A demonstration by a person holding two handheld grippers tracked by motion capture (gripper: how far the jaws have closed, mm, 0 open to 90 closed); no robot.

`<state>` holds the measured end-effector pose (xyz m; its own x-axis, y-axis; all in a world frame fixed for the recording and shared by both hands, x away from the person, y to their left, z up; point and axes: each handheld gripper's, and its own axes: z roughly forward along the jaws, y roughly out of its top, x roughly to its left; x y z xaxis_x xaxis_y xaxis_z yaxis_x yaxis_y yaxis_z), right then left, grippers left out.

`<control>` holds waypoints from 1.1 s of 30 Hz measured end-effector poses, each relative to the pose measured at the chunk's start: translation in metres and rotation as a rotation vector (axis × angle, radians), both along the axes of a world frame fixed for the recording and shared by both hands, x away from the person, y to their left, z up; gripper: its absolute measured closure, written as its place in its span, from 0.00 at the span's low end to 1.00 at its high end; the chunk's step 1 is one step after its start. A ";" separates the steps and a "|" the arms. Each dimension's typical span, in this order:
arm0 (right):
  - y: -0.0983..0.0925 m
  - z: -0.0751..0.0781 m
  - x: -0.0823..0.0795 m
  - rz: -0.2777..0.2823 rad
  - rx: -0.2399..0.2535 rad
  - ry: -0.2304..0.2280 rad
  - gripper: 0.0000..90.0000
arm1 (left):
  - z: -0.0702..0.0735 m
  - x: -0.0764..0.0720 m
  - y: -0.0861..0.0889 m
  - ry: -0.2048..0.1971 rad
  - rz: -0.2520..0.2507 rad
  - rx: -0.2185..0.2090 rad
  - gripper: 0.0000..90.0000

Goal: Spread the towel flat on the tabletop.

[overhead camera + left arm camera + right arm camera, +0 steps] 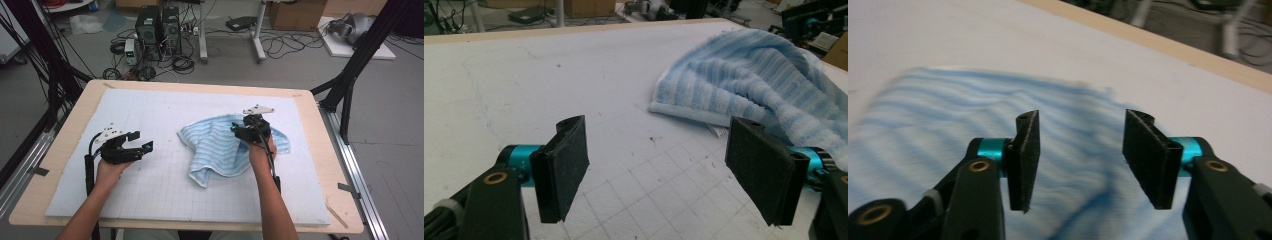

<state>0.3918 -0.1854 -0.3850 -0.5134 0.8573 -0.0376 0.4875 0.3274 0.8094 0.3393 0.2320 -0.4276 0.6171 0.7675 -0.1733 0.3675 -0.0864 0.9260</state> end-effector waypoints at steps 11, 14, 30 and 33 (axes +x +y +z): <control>0.093 -0.043 -0.008 0.286 0.050 0.212 0.44 | 0.001 0.001 0.016 -0.002 0.049 -0.029 0.30; 0.109 -0.054 -0.007 0.287 0.014 0.223 0.55 | 0.001 0.001 0.023 -0.001 0.070 -0.039 0.30; 0.163 -0.051 -0.066 0.768 -0.005 0.229 0.83 | 0.002 0.001 0.044 -0.002 0.133 -0.071 0.30; 0.158 -0.049 -0.070 0.753 0.026 0.203 0.76 | 0.002 0.001 0.045 -0.003 0.130 -0.062 0.30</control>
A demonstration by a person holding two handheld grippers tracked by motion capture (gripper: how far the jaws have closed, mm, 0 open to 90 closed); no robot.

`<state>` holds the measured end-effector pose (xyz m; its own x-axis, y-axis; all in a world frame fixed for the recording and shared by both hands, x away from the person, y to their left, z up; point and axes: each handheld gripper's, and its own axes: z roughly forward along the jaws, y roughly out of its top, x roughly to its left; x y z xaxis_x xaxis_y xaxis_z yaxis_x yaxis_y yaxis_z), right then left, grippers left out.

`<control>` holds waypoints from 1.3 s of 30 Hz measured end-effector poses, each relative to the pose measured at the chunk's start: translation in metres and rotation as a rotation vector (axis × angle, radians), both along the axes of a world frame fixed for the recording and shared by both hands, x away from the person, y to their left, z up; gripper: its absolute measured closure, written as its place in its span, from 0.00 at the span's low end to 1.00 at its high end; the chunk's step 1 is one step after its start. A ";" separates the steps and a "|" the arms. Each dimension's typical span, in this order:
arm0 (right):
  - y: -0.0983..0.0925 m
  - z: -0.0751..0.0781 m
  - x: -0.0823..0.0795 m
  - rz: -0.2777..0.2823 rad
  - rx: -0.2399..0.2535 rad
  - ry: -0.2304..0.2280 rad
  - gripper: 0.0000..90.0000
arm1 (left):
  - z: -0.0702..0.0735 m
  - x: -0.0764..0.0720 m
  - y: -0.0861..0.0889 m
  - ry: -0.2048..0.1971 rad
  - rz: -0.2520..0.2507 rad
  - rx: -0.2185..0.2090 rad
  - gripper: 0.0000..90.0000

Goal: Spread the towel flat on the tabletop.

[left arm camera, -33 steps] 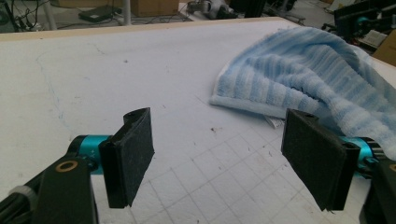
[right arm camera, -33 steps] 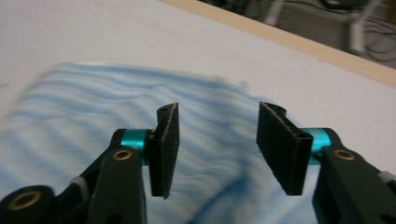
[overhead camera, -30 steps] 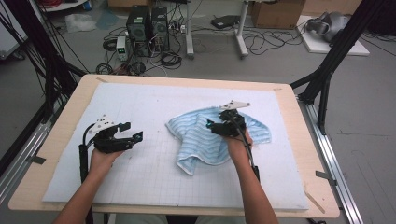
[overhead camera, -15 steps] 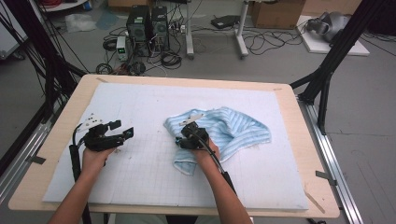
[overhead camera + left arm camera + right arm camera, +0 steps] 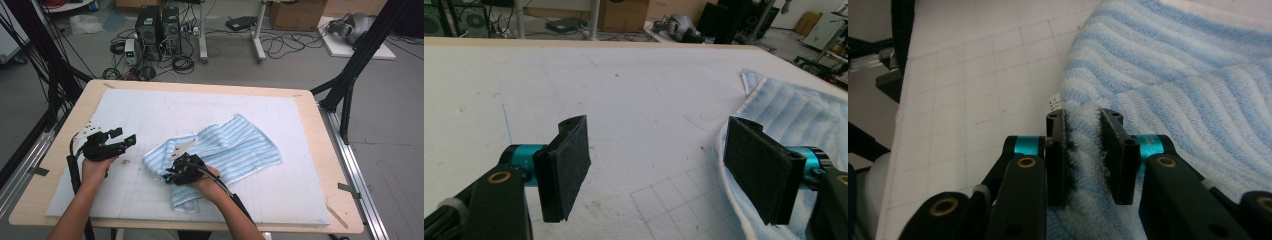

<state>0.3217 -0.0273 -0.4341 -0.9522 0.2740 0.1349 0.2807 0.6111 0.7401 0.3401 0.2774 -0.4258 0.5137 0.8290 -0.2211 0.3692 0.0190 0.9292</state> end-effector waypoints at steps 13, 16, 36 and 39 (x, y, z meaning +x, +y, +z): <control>-0.129 0.029 -0.010 -0.383 0.127 -0.116 0.54 | 0.000 0.001 -0.014 -0.004 -0.067 -0.002 0.32; -0.159 0.027 -0.013 -0.458 0.116 -0.127 0.55 | 0.001 0.001 -0.020 -0.001 -0.091 -0.010 0.32; -0.263 0.020 -0.027 -0.741 0.122 -0.161 0.50 | 0.028 0.054 -0.138 0.060 -0.322 0.140 0.37; -0.262 0.017 -0.025 -0.738 0.103 -0.156 0.49 | 0.028 0.067 -0.158 0.089 -0.359 0.152 0.37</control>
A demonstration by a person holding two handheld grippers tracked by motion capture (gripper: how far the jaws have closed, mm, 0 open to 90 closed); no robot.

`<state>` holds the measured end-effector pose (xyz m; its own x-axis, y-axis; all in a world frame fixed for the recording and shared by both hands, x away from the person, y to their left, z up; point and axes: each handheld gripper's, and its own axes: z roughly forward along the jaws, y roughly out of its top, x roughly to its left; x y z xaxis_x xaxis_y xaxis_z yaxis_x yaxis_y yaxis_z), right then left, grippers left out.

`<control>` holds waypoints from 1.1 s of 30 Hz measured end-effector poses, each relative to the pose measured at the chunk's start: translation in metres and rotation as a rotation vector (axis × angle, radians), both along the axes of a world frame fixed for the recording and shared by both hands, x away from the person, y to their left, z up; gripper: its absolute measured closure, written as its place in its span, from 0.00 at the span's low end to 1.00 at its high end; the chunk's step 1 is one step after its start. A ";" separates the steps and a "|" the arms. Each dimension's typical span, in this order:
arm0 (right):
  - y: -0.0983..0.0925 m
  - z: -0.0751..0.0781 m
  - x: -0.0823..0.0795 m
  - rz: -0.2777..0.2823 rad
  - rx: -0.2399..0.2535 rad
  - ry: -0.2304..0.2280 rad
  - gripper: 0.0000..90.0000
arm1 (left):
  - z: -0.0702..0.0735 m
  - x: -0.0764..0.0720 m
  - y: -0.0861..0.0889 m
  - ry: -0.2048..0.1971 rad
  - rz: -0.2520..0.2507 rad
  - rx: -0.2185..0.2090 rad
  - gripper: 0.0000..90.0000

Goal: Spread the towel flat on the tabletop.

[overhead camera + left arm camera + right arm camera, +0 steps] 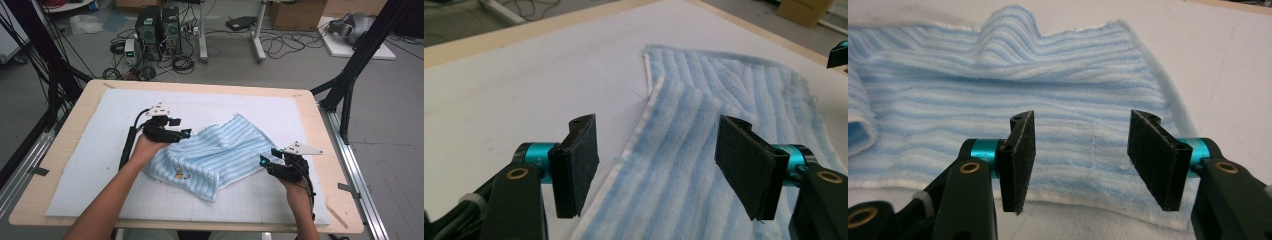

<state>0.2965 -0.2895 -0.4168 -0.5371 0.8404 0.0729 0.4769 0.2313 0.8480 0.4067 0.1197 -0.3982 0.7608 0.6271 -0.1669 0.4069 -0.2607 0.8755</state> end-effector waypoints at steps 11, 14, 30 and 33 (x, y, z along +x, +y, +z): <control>-0.006 -0.006 0.000 -0.012 0.036 0.022 0.46 | -0.022 0.033 -0.066 0.107 -0.065 0.159 0.32; -0.007 -0.007 0.000 -0.016 0.042 0.023 0.45 | -0.025 0.034 -0.076 0.111 -0.087 0.186 0.32; -0.005 -0.011 0.000 -0.010 0.050 0.040 0.42 | -0.030 0.054 -0.050 0.115 -0.013 0.247 0.94; -0.005 -0.011 0.000 -0.006 0.048 0.040 0.42 | -0.026 0.058 -0.030 0.119 0.076 0.207 0.94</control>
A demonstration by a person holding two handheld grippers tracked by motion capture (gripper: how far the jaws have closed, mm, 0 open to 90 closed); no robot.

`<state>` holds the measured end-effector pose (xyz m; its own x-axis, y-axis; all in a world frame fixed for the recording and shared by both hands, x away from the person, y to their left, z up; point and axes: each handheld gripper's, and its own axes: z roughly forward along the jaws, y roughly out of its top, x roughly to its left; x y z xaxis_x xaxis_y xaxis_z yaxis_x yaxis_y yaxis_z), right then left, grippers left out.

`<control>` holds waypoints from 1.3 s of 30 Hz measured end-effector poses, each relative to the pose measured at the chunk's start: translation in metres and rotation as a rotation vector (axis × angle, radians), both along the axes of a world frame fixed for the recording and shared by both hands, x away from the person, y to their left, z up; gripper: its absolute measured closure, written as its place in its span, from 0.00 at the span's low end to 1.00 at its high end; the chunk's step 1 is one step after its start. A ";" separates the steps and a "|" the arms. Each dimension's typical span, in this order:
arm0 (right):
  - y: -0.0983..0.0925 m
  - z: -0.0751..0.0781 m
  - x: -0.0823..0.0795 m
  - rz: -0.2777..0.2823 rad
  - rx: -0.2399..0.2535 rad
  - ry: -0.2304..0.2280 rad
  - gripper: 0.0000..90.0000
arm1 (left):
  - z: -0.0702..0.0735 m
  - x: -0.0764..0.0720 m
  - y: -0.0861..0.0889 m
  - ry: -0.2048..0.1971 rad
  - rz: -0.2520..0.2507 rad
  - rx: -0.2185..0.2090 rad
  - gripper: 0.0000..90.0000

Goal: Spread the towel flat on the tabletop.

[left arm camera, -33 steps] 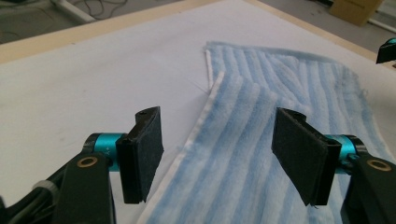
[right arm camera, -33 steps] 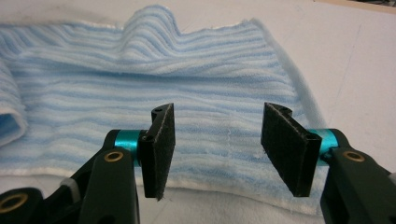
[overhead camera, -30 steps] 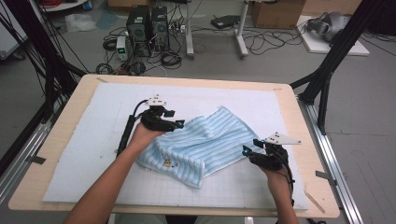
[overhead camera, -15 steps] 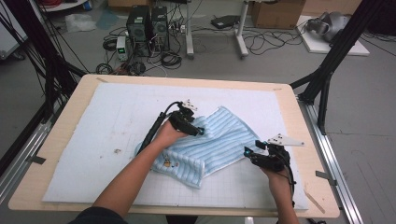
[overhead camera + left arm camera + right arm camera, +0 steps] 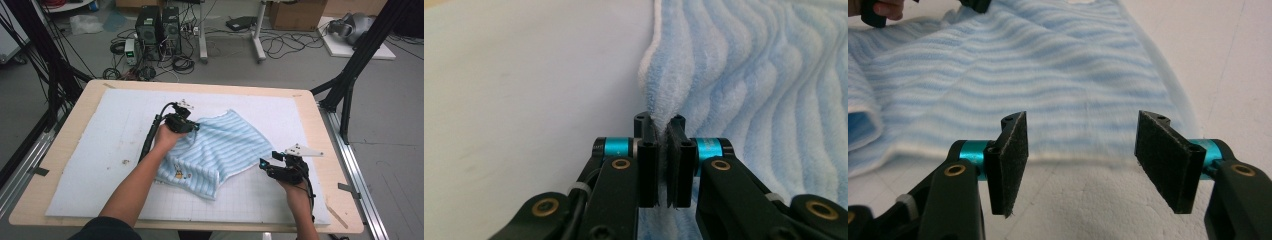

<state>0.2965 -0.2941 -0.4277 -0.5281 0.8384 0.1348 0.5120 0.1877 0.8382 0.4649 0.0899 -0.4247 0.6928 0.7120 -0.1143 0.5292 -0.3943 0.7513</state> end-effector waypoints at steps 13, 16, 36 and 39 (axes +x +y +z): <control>0.002 -0.001 0.000 0.000 0.009 0.008 0.42 | -0.003 0.002 0.067 -0.048 0.334 -0.048 0.92; 0.004 -0.002 0.003 -0.001 0.018 0.014 0.40 | -0.007 -0.004 0.079 -0.062 0.381 -0.119 0.66; 0.053 0.001 0.057 0.007 -0.033 0.049 0.12 | 0.005 -0.055 0.116 -0.212 0.265 -0.263 0.22; 0.061 0.003 0.065 0.031 -0.040 0.044 0.13 | 0.003 -0.070 0.122 -0.215 0.218 -0.284 0.22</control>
<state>0.3614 -0.2331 -0.4245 -0.5479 0.8271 0.1256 0.5419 0.2365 0.8065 0.3946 0.2116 -0.4221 0.5589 0.8055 -0.1969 0.3970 -0.0515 0.9164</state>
